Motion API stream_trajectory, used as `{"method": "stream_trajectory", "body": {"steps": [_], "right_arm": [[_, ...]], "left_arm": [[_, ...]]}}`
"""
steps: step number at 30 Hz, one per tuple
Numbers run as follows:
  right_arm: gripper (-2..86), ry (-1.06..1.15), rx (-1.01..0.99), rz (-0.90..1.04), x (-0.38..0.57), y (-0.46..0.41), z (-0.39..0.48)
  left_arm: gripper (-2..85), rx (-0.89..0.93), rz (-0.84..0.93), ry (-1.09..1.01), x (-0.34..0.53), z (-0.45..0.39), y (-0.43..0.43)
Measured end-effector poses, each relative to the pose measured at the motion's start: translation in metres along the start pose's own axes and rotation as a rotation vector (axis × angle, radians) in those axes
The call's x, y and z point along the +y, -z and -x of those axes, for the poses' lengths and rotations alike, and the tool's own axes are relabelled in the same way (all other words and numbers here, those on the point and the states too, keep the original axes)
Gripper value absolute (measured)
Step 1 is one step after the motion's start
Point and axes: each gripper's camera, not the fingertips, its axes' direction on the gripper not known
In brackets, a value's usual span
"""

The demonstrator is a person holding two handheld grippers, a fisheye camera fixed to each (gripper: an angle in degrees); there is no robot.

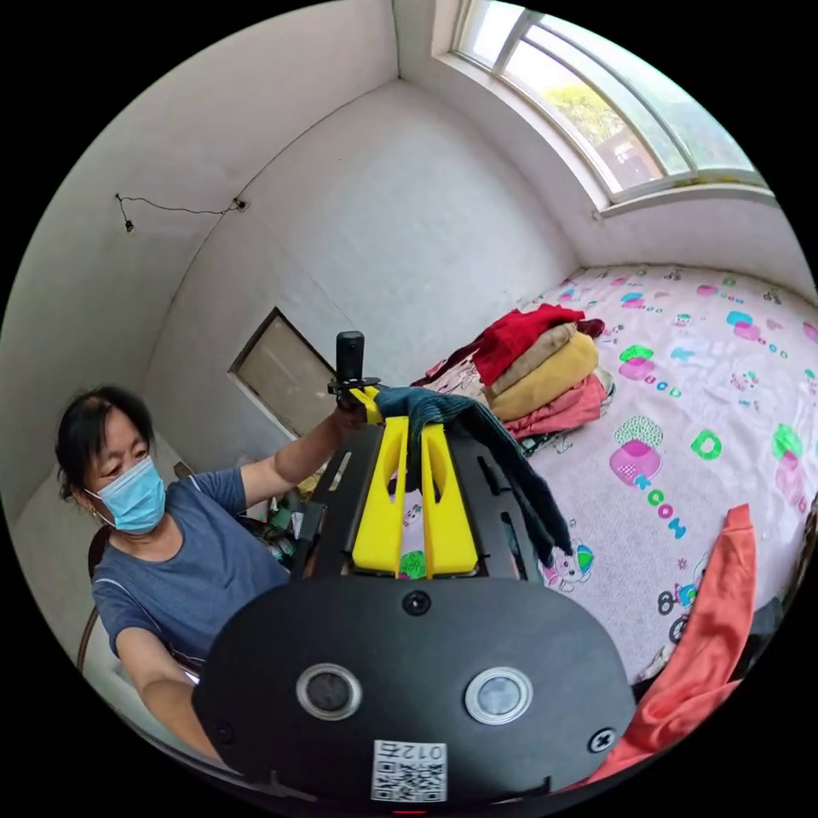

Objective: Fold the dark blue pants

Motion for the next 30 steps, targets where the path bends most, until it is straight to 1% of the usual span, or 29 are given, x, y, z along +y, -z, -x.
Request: {"method": "stream_trajectory", "body": {"steps": [2, 4, 6, 9, 10, 12, 14, 15, 17, 19, 21, 25, 30], "right_arm": [[1.7, 0.036, 0.005, -0.018, -0.025, 0.016, 0.016], [1.7, 0.045, -0.002, -0.025, -0.025, 0.021, 0.021], [1.8, 0.031, -0.001, -0.024, -0.008, 0.018, 0.016], [1.8, -0.064, -0.007, -0.028, 0.053, 0.0, -0.008], [1.8, -0.127, -0.015, -0.034, 0.088, -0.01, -0.022], [1.7, -0.26, -0.039, -0.031, 0.148, -0.03, -0.045], [1.7, -0.479, -0.034, 0.003, 0.233, -0.061, -0.07], [1.7, -0.539, -0.025, 0.016, 0.253, -0.068, -0.075], [1.7, -0.722, 0.008, 0.069, 0.313, -0.091, -0.079], [1.8, -0.778, 0.01, 0.071, 0.336, -0.094, -0.067], [1.8, -0.796, -0.017, 0.039, 0.344, -0.086, -0.051], [1.9, -0.758, -0.03, 0.07, 0.329, -0.073, -0.019], [2.3, -0.759, 0.007, 0.072, 0.295, -0.041, 0.009]], "left_arm": [[6.6, -0.103, 0.031, -0.076, -0.031, -0.028, 0.021], [6.6, -0.144, 0.065, -0.112, -0.039, -0.039, 0.025], [6.5, -0.146, 0.103, -0.1, -0.031, -0.035, 0.017], [6.3, -0.116, 0.145, -0.022, 0.012, -0.004, -0.019], [6.2, -0.1, 0.156, 0.015, 0.039, 0.011, -0.039], [6.0, -0.042, 0.188, 0.111, 0.087, 0.04, -0.075], [5.9, 0.04, 0.246, 0.32, 0.165, 0.086, -0.131], [5.8, 0.056, 0.26, 0.378, 0.186, 0.097, -0.146], [5.6, 0.099, 0.33, 0.615, 0.264, 0.125, -0.198], [5.6, 0.132, 0.355, 0.708, 0.303, 0.126, -0.219], [6.0, 0.146, 0.291, 0.74, 0.324, 0.119, -0.221], [8.0, 0.162, 0.222, 0.656, 0.337, 0.093, -0.223], [11.7, 0.265, 0.045, 0.713, 0.363, 0.076, -0.213]]}}
